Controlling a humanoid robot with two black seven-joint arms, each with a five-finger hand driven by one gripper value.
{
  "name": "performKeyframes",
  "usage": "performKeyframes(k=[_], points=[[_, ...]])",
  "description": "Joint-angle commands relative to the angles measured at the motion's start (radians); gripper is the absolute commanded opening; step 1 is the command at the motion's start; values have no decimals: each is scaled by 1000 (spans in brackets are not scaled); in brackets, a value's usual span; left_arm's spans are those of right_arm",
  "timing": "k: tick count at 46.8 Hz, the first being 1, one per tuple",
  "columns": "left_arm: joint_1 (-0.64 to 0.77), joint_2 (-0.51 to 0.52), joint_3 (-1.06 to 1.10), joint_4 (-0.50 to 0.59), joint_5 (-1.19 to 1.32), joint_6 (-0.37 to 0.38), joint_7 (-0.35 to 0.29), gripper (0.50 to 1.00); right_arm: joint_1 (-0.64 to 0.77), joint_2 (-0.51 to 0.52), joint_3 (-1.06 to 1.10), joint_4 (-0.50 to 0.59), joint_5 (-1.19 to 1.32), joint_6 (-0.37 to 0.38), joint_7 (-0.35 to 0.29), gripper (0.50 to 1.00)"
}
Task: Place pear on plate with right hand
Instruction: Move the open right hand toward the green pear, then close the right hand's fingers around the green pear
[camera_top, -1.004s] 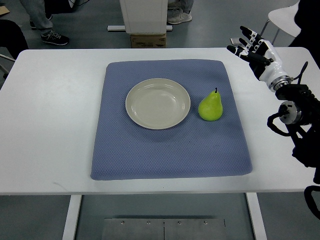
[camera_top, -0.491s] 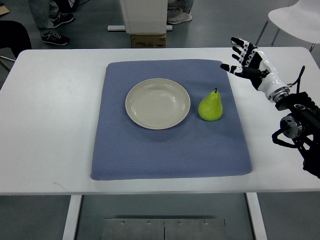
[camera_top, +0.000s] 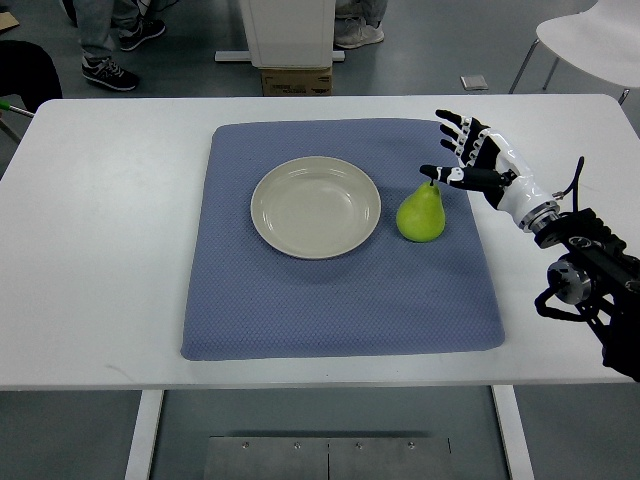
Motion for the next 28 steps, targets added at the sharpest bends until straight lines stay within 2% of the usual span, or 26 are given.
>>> performKeyframes(k=[1, 28], points=[[0, 0, 0, 0, 0, 0, 0, 1000, -13, 0, -5, -1, 0, 0, 9, 1000], [0, 0, 0, 0, 0, 0, 0, 1000, -58, 11, -77, -1, -1, -2, 112, 1000]])
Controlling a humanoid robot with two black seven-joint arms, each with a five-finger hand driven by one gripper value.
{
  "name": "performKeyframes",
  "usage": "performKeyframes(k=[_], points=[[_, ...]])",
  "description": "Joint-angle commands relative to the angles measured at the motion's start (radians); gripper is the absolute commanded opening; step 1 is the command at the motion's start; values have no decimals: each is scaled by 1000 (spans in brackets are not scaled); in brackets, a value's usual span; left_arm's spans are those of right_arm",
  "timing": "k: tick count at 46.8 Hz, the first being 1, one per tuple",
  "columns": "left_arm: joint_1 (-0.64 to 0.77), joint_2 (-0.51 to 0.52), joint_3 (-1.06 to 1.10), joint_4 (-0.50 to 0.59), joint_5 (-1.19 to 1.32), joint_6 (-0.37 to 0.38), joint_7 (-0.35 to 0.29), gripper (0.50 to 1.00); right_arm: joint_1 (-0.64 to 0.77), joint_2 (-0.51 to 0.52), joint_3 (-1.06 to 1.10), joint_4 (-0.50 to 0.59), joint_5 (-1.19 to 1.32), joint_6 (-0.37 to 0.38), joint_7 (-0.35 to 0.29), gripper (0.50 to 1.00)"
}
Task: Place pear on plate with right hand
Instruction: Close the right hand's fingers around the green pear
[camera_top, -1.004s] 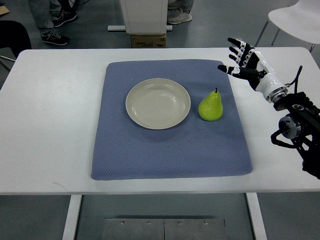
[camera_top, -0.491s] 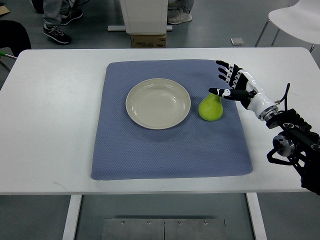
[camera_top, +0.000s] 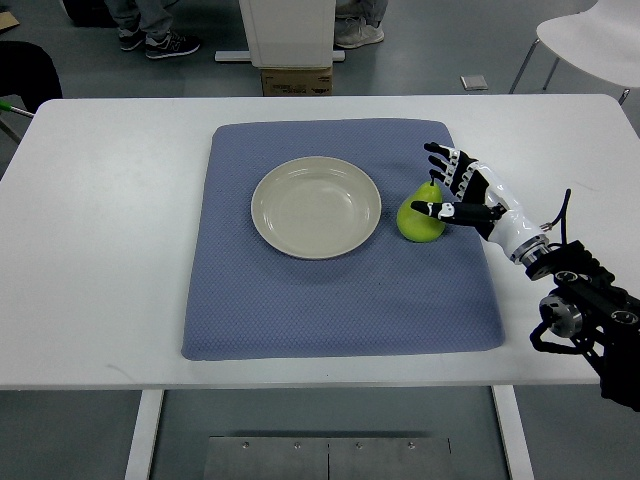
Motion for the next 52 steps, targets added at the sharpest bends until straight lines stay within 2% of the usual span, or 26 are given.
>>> performKeyframes(k=[1, 52], points=[[0, 0, 0, 0, 0, 0, 1, 1000, -2, 0, -1, 1, 0, 0, 3, 1000], [0, 0, 0, 0, 0, 0, 1, 1000, -6, 46, -74, -23, -9, -19, 14, 989]])
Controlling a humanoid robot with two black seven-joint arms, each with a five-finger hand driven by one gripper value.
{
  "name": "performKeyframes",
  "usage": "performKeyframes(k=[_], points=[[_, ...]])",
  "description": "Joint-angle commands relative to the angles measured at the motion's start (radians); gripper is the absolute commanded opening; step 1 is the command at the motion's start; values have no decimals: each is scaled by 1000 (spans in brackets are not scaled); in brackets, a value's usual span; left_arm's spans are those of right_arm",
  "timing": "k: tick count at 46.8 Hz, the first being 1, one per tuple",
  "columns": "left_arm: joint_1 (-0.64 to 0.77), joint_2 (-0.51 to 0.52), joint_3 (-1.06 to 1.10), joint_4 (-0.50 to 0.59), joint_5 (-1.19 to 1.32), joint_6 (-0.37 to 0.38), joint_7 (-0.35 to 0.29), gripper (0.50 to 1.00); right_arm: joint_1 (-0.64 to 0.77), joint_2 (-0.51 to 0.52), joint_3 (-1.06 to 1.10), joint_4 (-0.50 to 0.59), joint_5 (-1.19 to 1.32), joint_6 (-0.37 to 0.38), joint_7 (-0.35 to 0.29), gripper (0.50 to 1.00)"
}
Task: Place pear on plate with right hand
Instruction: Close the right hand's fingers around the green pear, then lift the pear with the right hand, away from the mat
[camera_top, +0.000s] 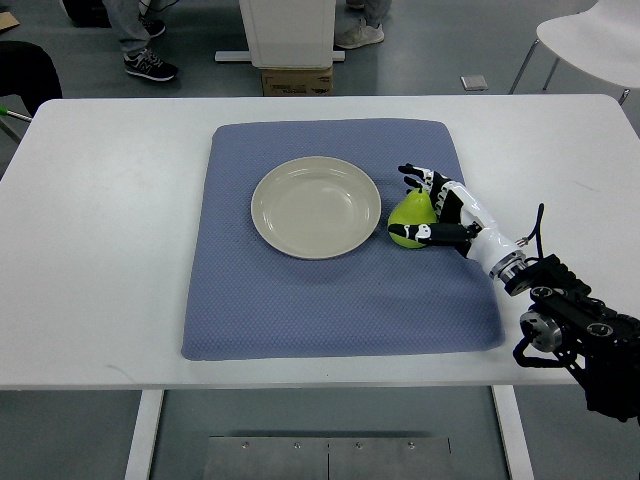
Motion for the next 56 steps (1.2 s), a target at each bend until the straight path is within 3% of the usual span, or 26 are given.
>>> performKeyframes(k=[1, 12, 18, 26, 31, 33, 35, 36, 56], points=[[0, 0, 0, 0, 0, 0, 1, 1000, 0, 1, -1, -6, 1, 0, 0, 989], [0, 0, 0, 0, 0, 0, -1, 1000, -1, 7, -8, -45, -1, -5, 0, 985], [0, 0, 0, 0, 0, 0, -1, 1000, -1, 13, -35, -66, 1, -43, 0, 981], [0, 0, 0, 0, 0, 0, -1, 1000, 0, 28, -56, -81, 1, -60, 0, 906], [0, 0, 0, 0, 0, 0, -1, 1000, 0, 30, -56, -81, 2, -60, 0, 745], [0, 0, 0, 0, 0, 0, -1, 1000, 0, 28, -56, -81, 2, -60, 0, 653], [0, 0, 0, 0, 0, 0, 1, 1000, 2, 27, -56, -81, 2, -59, 0, 527], [0, 0, 0, 0, 0, 0, 1, 1000, 2, 27, -56, -81, 2, -59, 0, 500], [0, 0, 0, 0, 0, 0, -1, 1000, 95, 19, -42, -72, 13, -57, 0, 500]])
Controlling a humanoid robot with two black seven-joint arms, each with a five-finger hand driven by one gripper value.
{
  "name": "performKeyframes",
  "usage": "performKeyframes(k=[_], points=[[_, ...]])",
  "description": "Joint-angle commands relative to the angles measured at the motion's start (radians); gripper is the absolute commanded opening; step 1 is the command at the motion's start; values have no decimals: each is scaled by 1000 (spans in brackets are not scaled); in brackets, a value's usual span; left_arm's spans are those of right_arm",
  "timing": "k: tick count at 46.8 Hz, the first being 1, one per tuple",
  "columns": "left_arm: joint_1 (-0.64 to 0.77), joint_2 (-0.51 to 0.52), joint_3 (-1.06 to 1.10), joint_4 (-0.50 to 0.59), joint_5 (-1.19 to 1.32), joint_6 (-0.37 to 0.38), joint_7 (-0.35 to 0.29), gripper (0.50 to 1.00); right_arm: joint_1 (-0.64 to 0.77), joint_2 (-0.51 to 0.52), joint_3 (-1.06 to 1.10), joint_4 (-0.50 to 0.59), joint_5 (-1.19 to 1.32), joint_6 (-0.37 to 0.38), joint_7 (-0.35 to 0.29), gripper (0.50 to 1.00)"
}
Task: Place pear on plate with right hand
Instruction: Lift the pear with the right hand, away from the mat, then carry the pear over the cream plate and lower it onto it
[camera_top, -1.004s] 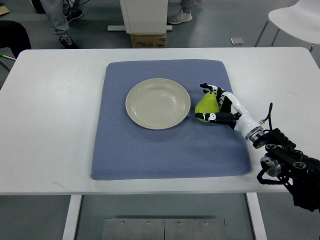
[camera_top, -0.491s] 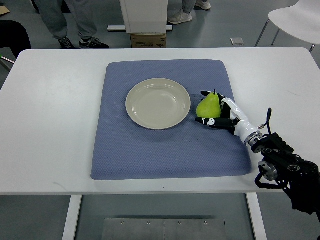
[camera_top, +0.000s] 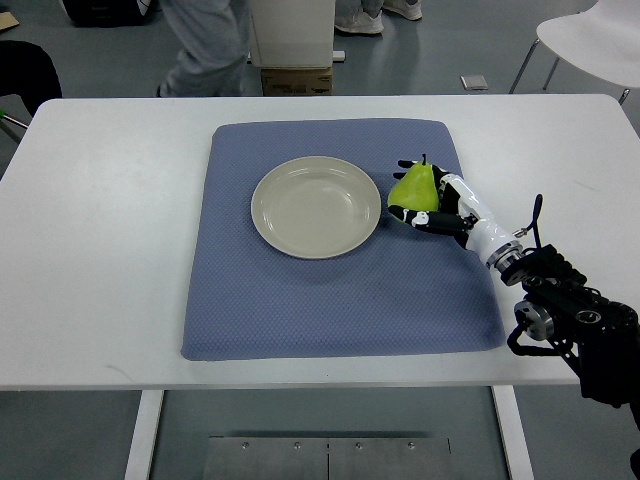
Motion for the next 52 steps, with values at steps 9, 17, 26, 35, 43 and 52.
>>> performKeyframes(k=[9, 17, 26, 35, 43, 52], points=[[0, 0, 0, 0, 0, 0, -1, 1000, 92, 1, 2, 0, 11, -1, 1, 500], [0, 0, 0, 0, 0, 0, -1, 1000, 146, 8, -6, -6, 63, -1, 1, 500], [0, 0, 0, 0, 0, 0, 0, 1000, 201, 68, -12, -14, 65, 1, -13, 500], [0, 0, 0, 0, 0, 0, 0, 1000, 244, 120, -14, -17, 65, 4, -53, 500], [0, 0, 0, 0, 0, 0, -1, 1000, 259, 123, -49, -16, 65, 15, -85, 500], [0, 0, 0, 0, 0, 0, 0, 1000, 273, 123, -126, -16, 65, 16, -94, 500]])
